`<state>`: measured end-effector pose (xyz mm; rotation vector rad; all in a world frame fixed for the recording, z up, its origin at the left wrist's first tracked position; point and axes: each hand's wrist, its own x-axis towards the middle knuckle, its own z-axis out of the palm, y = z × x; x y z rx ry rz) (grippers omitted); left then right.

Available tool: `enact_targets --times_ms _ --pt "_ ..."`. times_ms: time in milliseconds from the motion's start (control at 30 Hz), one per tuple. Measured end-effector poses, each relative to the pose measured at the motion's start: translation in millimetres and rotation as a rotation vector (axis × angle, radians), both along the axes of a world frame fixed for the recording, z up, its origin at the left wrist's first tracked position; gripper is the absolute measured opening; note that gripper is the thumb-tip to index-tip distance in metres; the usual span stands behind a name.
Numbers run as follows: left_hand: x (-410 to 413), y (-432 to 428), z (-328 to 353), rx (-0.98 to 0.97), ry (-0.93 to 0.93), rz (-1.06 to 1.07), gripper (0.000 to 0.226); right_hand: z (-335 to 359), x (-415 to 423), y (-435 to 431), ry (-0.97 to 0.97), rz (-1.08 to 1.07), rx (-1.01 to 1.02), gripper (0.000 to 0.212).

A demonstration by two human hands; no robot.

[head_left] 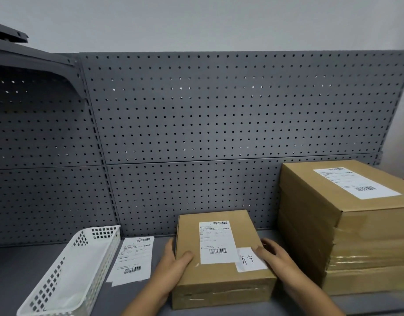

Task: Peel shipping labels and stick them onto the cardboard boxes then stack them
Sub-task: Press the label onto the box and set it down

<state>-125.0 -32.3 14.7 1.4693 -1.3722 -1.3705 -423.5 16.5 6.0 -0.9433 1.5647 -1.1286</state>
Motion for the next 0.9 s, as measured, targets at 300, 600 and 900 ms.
enact_targets --times_ms 300,600,900 --pt "15 13 -6 0.137 0.359 -0.040 0.038 2 19 23 -0.354 0.109 -0.060 0.041" --pt "11 19 -20 0.130 0.413 0.053 0.084 -4 36 30 -0.443 0.021 -0.117 0.037" --pt "22 29 -5 0.114 0.393 0.080 0.061 14 51 35 -0.460 0.030 -0.107 0.033"
